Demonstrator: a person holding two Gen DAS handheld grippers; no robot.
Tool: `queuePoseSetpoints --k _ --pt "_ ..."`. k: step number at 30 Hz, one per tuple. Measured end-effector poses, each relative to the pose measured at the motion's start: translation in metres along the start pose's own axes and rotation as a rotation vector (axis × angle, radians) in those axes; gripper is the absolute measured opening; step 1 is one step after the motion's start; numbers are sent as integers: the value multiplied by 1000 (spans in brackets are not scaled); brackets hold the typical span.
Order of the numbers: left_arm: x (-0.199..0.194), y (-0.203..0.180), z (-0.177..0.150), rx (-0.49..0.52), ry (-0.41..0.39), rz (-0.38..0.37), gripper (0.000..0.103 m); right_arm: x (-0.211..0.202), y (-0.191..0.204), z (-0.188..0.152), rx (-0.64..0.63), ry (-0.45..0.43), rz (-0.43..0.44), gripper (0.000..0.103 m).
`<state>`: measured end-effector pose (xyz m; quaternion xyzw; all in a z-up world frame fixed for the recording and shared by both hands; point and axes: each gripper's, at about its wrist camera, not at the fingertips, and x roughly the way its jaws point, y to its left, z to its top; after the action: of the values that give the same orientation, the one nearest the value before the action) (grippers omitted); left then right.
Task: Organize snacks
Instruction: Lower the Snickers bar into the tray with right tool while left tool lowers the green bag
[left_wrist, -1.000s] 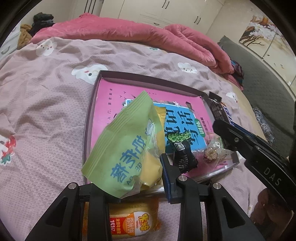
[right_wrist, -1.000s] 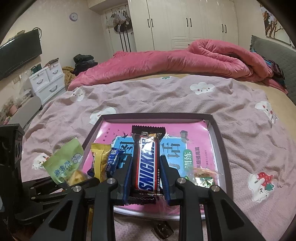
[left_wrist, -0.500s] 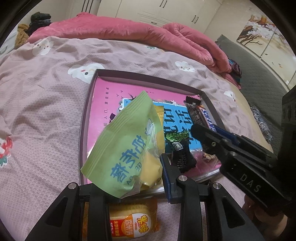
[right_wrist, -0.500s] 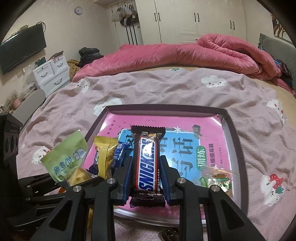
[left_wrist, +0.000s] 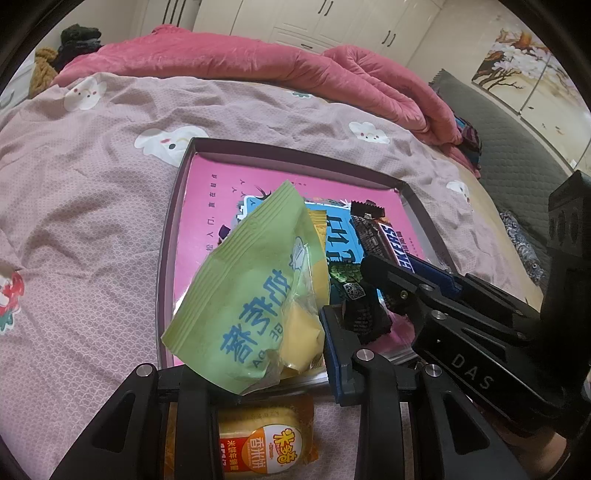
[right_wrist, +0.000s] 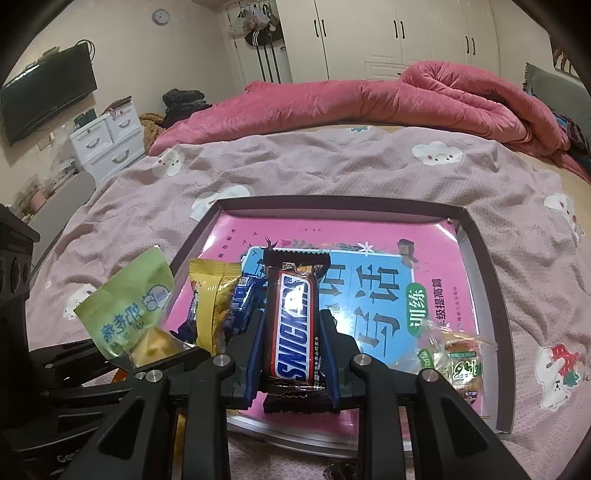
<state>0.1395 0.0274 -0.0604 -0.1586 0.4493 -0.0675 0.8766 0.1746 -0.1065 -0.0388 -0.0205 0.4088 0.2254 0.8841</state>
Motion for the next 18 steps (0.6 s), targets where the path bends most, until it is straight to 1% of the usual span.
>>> queuePoseSetpoints --k 9,18 --pt "0 0 0 5 0 3 34 7 0 -6 -7 19 -26 29" --pt "0 0 0 4 0 2 34 4 -3 -5 3 9 -31 29"
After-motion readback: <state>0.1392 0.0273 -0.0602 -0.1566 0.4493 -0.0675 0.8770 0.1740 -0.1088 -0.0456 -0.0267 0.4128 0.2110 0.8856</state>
